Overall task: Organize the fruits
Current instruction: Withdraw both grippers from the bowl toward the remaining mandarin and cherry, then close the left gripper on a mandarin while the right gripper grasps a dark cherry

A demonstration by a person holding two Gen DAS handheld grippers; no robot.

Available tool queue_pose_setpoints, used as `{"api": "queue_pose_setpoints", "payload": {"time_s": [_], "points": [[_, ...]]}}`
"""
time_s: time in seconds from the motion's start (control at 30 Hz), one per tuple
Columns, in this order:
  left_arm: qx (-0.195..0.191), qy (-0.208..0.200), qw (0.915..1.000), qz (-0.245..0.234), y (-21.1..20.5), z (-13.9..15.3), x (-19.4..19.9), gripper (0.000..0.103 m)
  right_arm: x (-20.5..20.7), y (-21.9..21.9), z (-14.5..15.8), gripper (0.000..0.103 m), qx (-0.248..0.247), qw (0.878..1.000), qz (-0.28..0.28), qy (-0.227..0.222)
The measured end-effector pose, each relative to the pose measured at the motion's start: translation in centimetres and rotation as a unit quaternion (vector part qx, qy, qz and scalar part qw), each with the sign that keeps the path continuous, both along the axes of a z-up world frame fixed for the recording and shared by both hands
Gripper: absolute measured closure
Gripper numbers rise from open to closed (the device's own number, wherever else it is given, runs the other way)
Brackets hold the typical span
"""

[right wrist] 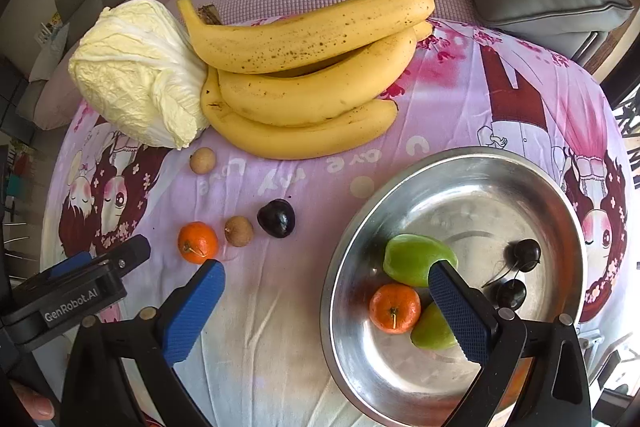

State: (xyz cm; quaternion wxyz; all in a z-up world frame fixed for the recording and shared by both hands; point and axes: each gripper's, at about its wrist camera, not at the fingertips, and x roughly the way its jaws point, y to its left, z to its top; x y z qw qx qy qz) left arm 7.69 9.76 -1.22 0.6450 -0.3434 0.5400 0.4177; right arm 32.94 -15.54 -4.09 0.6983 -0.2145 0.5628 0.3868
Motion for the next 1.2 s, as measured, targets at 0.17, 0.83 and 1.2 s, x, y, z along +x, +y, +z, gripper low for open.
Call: {"api": "queue_pose_setpoints", "payload": {"time_s": [0.17,0.83,1.2], "points": [[0.014,0.003,0.9998,-0.011,0.9,-0.5,0.3,0.005,-0.1,1.0,-0.6,0.000,-0.005,1.000,0.004,-0.001],[-0.103,-0.070,0.9919,0.021,5.6,-4.5,0.5,0.006,-0.7,5.9,-1.9,0.048,0.012,1.000,0.028,0.009],[-0.160,-0.115,0.9801,0.027,4.6,-6.7,2.3,0.009,-0.6,6.2,-5.2,0.063,0.001,0.999,0.028,0.044]]}}
